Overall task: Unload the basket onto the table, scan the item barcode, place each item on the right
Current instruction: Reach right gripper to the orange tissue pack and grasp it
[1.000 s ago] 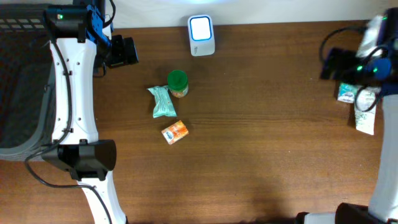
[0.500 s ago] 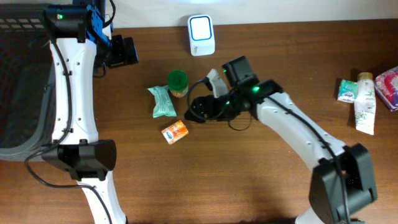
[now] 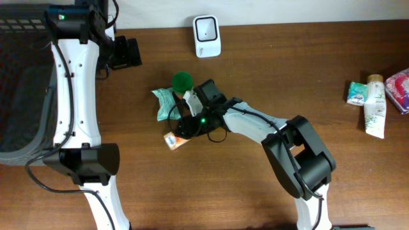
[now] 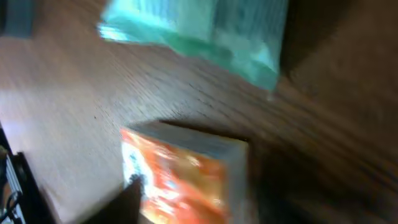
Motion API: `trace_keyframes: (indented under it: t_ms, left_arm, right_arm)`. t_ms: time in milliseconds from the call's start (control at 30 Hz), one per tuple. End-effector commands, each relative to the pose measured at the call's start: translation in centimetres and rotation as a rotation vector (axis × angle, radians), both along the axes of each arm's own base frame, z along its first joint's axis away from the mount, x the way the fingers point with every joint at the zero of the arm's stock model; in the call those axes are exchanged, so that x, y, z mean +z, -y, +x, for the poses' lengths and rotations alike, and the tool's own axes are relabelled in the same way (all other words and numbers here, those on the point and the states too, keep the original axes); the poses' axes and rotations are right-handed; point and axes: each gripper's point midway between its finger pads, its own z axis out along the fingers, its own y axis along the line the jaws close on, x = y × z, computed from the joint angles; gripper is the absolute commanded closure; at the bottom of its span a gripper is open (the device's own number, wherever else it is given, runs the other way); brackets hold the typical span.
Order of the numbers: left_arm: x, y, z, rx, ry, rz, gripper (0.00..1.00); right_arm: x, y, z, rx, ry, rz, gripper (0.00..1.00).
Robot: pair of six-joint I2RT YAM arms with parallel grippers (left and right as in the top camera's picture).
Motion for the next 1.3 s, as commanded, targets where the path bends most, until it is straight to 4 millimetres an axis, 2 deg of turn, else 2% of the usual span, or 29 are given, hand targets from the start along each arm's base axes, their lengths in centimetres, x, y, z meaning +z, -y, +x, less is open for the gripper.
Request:
trace_keyframes:
  t_ms: [0, 67, 100, 167, 233, 267, 333, 367, 400, 467, 500, 600, 700, 733, 833, 900, 967, 1067, 1100, 1133, 1200, 1233, 1267]
  left_arm:
    - [0.9, 0.1, -0.2, -0.014, 0.022, 0.009, 0.01]
    - [0.9, 0.1, -0.2, -0.014, 0.022, 0.009, 0.01]
    - [0.9, 0.1, -0.2, -0.014, 0.022, 0.009, 0.01]
    - [0.9, 0.1, -0.2, -0.014, 0.022, 0.009, 0.01]
    - [0.9, 0.1, -0.2, -0.014, 0.022, 0.009, 0.01]
    - [0.9, 0.1, -0.2, -0.014, 0.022, 0.009, 0.01]
    - [0.9, 0.1, -0.2, -0.014, 0.022, 0.009, 0.01]
    - [0.9, 0.1, -0.2, -0.014, 0.022, 0.009, 0.01]
    - [0.9, 0.1, -0.2, -0.014, 0.022, 0.009, 0.01]
    - [0.9, 0.1, -0.2, -0.014, 0.022, 0.009, 0.01]
    - [0.9, 0.1, -0.2, -0.014, 0.022, 0.009, 0.01]
    - [0.9, 0.1, -0.2, -0.014, 0.022, 0.009, 0.01]
    - [0.9, 0.1, -0.2, -0.014, 0.022, 0.009, 0.01]
    - [0.9, 0.1, -0.2, -0.014, 0.022, 0.009, 0.01]
    - [0.9, 0.1, -0.2, -0.014, 0.022, 0.009, 0.01]
    - [0.9, 0.1, -0.2, -0.014, 0.022, 0.009, 0.01]
    - [0.9, 0.1, -0.2, -0.014, 0.022, 0.009, 0.01]
    - [0.9, 0.1, -0.2, -0.014, 0.022, 0.009, 0.01]
    - [0.9, 0.1, -0.2, -0.014, 0.022, 0.009, 0.01]
    - [0.9, 0.1, -0.2, -0.014, 0.022, 0.009, 0.01]
    - [0.9, 0.1, -0.2, -0.014, 0.022, 0.009, 0.01]
    - [0.9, 0.1, -0.2, -0.014, 0.022, 0.009, 0.01]
    - [0.9, 0.1, -0.2, -0.014, 0.022, 0.009, 0.01]
  right_arm:
    - [-1.4, 0.6, -1.4, 0.003, -0.079, -0.036, 0.87]
    - [-0.9, 1.5, -1.7, -0.029, -0.131, -0.062, 0.96]
    - [0.1, 2.6, -1.9, -0.050, -0.155, -0.088, 0.96]
    - [2.3, 5.4, -2.7, -0.110, -0.198, -0.169, 0.96]
    - [5.6, 7.5, -4.7, -0.129, -0.217, -0.229, 0.96]
    - [6.5, 7.7, -5.2, -0.132, -0.219, -0.229, 0.92]
    - [7.5, 8.0, -5.4, -0.152, -0.211, -0.231, 0.66]
    - [7.6, 7.8, -4.6, -0.131, -0.159, -0.219, 0.57]
    - [7.9, 7.0, -3.4, -0.058, -0.048, -0.180, 0.55]
    - [8.3, 5.8, -2.0, 0.044, 0.093, -0.134, 0.53]
    - [8.5, 4.4, -1.4, 0.146, 0.218, -0.101, 0.53]
    - [6.8, 1.6, -2.0, 0.271, 0.306, -0.079, 0.53]
    - [2.8, -0.3, -3.4, 0.330, 0.261, -0.098, 0.54]
    - [1.9, -0.2, -3.6, 0.334, 0.241, -0.110, 0.54]
    - [0.7, 1.3, -3.5, 0.317, 0.210, -0.174, 0.54]
    - [0.3, 2.5, -4.5, 0.316, 0.146, -0.211, 0.54]
    - [0.9, 3.9, -6.7, 0.329, 0.031, -0.251, 0.53]
    - [3.8, 4.5, -7.2, 0.237, -0.056, -0.280, 0.49]
    - [5.0, 4.7, -6.7, 0.230, -0.029, -0.300, 0.45]
    - [6.0, 5.3, -5.2, 0.205, 0.039, -0.360, 0.44]
    - [6.2, 6.7, -2.9, 0.165, 0.142, -0.466, 0.31]
    - [6.0, 7.8, -2.1, 0.168, 0.180, -0.523, 0.29]
    - [5.6, 8.4, -2.2, 0.216, 0.180, -0.539, 0.29]
